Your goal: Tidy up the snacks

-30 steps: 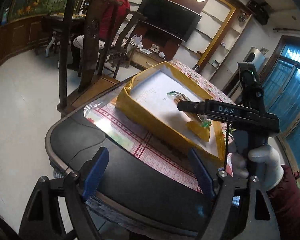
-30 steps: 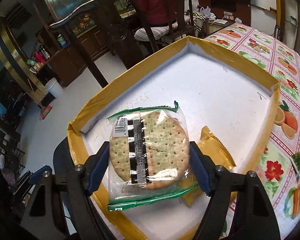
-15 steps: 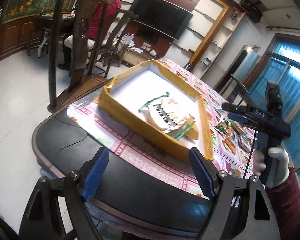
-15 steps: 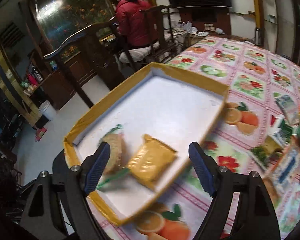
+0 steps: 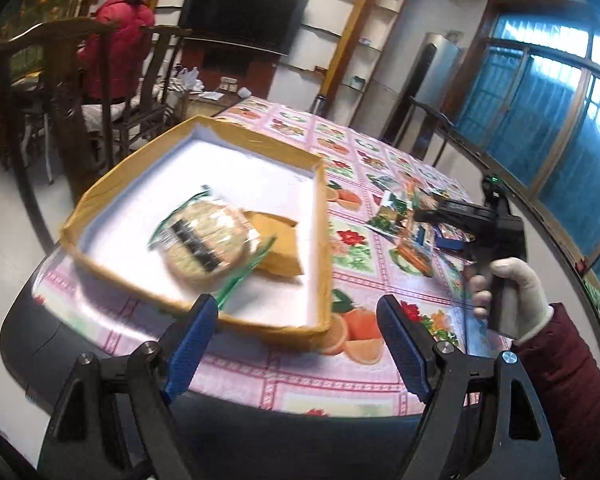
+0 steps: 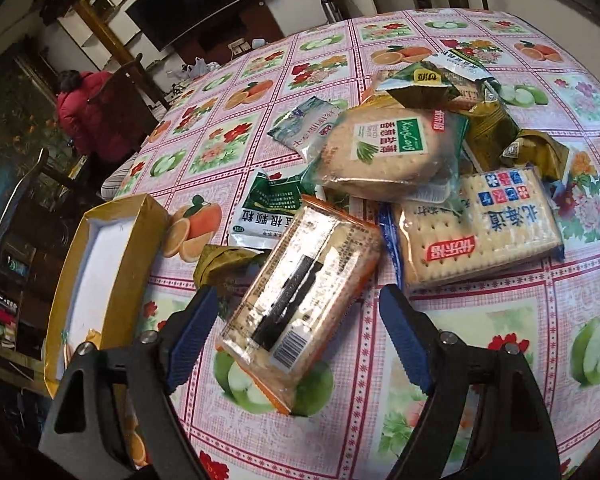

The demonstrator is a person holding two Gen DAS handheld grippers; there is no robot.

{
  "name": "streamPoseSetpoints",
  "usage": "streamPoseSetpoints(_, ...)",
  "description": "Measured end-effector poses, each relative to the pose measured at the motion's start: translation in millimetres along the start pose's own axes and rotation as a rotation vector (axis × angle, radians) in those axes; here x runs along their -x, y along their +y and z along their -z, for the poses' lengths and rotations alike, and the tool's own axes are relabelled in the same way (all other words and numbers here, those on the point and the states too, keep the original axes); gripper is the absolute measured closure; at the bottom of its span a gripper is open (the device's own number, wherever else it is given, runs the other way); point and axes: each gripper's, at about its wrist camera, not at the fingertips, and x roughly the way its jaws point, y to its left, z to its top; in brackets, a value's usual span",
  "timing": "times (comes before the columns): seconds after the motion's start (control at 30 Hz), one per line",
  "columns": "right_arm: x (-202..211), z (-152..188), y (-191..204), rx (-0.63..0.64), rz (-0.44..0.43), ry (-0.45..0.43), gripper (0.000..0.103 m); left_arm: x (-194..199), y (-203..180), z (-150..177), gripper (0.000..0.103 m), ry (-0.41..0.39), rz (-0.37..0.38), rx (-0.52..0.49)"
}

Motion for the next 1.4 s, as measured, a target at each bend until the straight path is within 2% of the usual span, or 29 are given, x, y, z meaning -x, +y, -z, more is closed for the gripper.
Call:
streamPoseSetpoints(0.07,-12.8,-0.8,7.5,-0.008,0.017,0.002,0.02,-9.5,-13.3,-9.1,0.022,0.02,0.002,-0.045)
streamPoseSetpoints(0.13,-22.2,-1.0,13.6,0.011,0.09,-0.01,0.019,-18.3,-30.5,-17.0,0.022,0.03,0.005,-0.101)
streamPoseSetpoints(0.2,-24.7,0.2,17.9,0.052,0.145,-0.022,0.026,-29.5,-46.1,-26.5,0.022,0.04,0.014,-0.15)
streamPoseSetpoints(0.23,-22.5,1.5,16.4,0.061,0.156,-0.033,0.037,-37.0,-53.0,-31.6,0.023,0.051,0.017,-0.162)
streamPoseSetpoints(0.37,-8.7,12.3,1.0,0.106,0.123,-0.021,0.043,-79.4,-77.3,-49.4,0.024,0.119,0.069,-0.174)
streamPoseSetpoints(0.47,6.2,25.8,-14.6,0.124,0.097,-0.015,0.045,-121.0,-96.1,-59.6,0.029,0.186,0.1,-0.185)
streamPoseSetpoints(0.53,13.5,31.2,-23.6,0.131,0.089,-0.029,0.046,-149.2,-111.4,-65.0,0.035,0.217,0.084,-0.209)
streamPoseSetpoints(0.6,17.5,35.5,-29.0,0.139,0.091,-0.052,0.046,-176.3,-120.9,-70.1,0.049,0.255,0.081,-0.218)
streamPoseSetpoints(0.67,18.1,36.9,-28.1,0.155,0.099,-0.059,0.046,-198.8,-129.5,-73.1,0.053,0.286,0.07,-0.237)
streamPoseSetpoints(0.73,17.3,37.4,-24.7,0.179,0.109,-0.06,0.046,-215.2,-135.9,-74.2,0.053,0.302,0.063,-0.275)
streamPoseSetpoints(0.8,17.7,36.3,-26.9,0.17,0.094,-0.054,0.046,-232.0,-144.0,-73.4,0.052,0.331,0.08,-0.31)
streamPoseSetpoints(0.9,19.1,34.0,-31.7,0.148,0.067,-0.048,0.047,-252.3,-150.5,-72.9,0.05,0.357,0.064,-0.341)
streamPoseSetpoints(0.97,19.5,33.7,-32.8,0.142,0.062,-0.047,0.047,-257.9,-152.8,-75.3,0.046,0.347,0.065,-0.341)
streamPoseSetpoints(1.03,19.9,33.8,-33.1,0.139,0.058,-0.047,0.047,-260.8,-157.0,-75.7,0.047,0.345,0.058,-0.35)
streamPoseSetpoints(1.07,20.0,33.5,-33.5,0.137,0.055,-0.047,0.047,-260.6,-159.0,-74.9,0.051,0.341,0.048,-0.358)
streamPoseSetpoints(1.1,20.3,33.2,-34.3,0.132,0.05,-0.046,0.047,-259.7,-161.3,-73.3,0.069,0.333,0.029,-0.375)
streamPoseSetpoints(1.13,20.5,32.8,-35.4,0.126,0.044,-0.046,0.047,-258.6,-163.6,-72.6,0.07,0.327,0.032,-0.39)
streamPoseSetpoints(1.2,21.3,32.3,-37.2,0.113,0.027,-0.046,0.047,-252.6,-162.2,-73.3,0.084,0.318,0.044,-0.374)
streamPoseSetpoints(1.4,21.1,32.7,-39.8,0.083,-0.037,-0.052,0.047,-233.3,-150.1,-77.6,0.084,0.291,0.056,-0.346)
